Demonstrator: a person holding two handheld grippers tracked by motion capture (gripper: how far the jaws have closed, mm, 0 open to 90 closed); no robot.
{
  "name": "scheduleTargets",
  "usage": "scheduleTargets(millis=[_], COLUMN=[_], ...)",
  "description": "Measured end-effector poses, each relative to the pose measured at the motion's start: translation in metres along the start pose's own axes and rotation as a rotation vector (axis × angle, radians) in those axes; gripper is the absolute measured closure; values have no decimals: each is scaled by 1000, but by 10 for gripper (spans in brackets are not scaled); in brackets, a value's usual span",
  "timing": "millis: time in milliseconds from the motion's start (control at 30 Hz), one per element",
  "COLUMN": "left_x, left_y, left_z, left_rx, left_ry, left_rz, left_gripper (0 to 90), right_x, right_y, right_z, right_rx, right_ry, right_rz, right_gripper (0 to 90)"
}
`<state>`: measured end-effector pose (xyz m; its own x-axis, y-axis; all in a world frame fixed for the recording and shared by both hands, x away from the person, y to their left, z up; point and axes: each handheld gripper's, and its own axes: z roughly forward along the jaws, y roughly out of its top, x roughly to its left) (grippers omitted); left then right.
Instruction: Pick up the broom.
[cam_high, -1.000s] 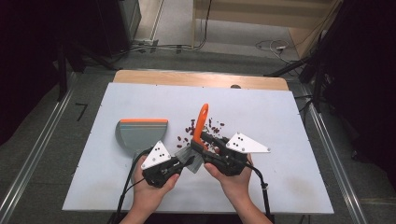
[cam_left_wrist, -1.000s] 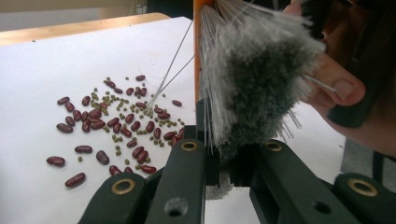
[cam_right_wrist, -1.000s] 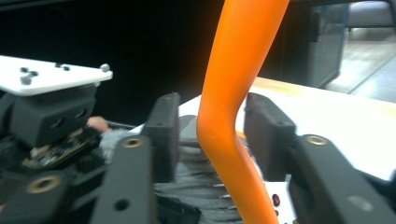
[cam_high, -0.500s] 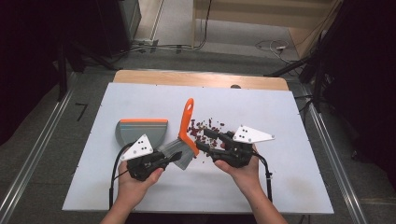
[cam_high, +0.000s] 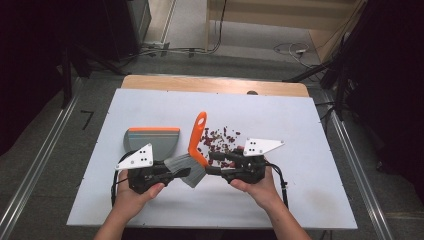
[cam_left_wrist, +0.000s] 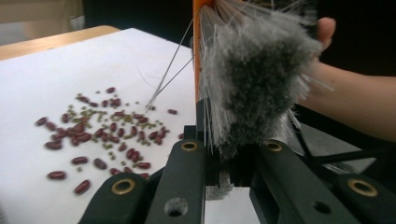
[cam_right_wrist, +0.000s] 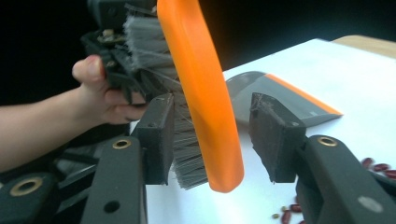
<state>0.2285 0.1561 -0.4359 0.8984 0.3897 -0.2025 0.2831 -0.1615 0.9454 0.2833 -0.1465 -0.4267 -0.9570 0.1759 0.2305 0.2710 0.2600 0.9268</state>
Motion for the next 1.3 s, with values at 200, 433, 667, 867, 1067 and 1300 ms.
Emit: scheduleTargets(millis=[200, 433, 667, 867, 1067, 1300], left_x=[-1, -3, 3, 4, 11, 11], left_y=[1, 0, -2, -5, -8, -9], left_z=[-2, 1, -3, -3, -9, -10], left_rx=[-2, 13, 2, -10, -17, -13], left_ry=[-45, -100, -80, 19, 115, 208], left_rz=[19, 27, 2, -35, -65, -83], left_gripper=[860, 860, 844, 622, 397, 153], right_x=[2, 4, 11, 13, 8, 2], right_y=[-4, -7, -4, -1, -3, -2], right_z=[7, 14, 17, 16, 14, 7], right_rx=[41, 65, 98, 112, 112, 121], right_ry=[63, 126, 83, -12, -84, -198], right_rz=[-22, -33, -30, -29, -16, 22], right_gripper=[536, 643, 678, 680, 680, 680])
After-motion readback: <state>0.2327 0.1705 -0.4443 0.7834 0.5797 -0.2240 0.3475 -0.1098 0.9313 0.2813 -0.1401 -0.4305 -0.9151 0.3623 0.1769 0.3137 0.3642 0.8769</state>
